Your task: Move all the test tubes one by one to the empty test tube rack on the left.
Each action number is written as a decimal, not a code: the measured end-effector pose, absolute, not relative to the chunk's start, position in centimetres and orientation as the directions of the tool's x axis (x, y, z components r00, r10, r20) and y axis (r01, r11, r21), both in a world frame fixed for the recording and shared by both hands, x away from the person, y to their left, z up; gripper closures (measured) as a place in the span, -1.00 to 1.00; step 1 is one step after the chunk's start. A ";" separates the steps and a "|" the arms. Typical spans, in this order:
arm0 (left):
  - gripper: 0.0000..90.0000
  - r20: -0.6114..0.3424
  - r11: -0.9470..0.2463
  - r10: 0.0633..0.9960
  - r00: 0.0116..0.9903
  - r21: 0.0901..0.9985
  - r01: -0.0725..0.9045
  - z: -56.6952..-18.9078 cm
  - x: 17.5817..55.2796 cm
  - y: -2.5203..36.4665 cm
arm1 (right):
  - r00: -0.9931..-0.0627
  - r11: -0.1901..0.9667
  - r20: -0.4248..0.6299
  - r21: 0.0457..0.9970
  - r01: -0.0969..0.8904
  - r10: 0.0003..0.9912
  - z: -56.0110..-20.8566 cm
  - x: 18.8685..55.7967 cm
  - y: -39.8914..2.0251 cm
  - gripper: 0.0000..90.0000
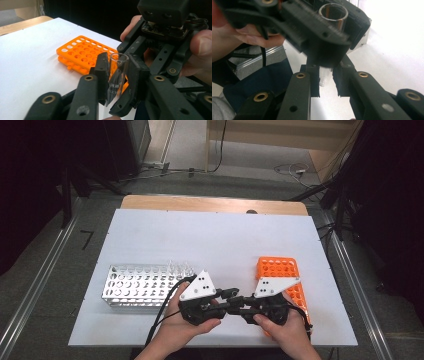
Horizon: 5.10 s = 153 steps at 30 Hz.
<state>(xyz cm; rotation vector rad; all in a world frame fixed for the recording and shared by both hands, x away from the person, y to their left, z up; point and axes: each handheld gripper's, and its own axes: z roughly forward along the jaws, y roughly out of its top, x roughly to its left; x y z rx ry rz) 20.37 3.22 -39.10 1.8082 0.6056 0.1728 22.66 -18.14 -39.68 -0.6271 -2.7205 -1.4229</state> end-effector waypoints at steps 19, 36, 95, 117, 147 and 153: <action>0.68 -0.178 -0.170 0.510 0.842 0.938 0.301 -38.7 20.8 4.5 | -0.923 0.506 0.210 0.786 0.355 0.322 -39.7 22.9 -18.6 -0.50; 0.68 -0.173 -0.115 0.607 0.776 0.947 0.301 -38.0 22.2 8.7 | -0.895 0.442 0.154 0.826 0.348 0.418 -38.4 23.2 -21.3 -1.00; 0.68 -0.119 -0.056 0.866 0.486 0.942 0.331 -43.2 27.4 18.6 | -0.788 0.329 0.134 0.857 0.397 0.601 -37.5 24.8 -30.2 -1.00; 0.55 -0.138 -0.135 0.871 0.472 0.856 0.499 -44.1 27.4 18.3 | -0.789 0.352 0.155 0.832 0.429 0.594 -39.8 24.6 -32.1 -1.00; -0.93 -0.208 -0.056 0.815 0.540 0.901 0.431 -41.3 24.7 17.7 | -0.887 0.528 0.210 0.738 0.420 0.411 -45.1 23.5 -33.4 0.02; -0.93 -0.206 -0.062 0.816 0.540 0.898 0.436 -41.3 24.7 17.4 | -0.906 0.583 0.186 0.712 0.390 0.379 -45.9 23.4 -33.0 0.25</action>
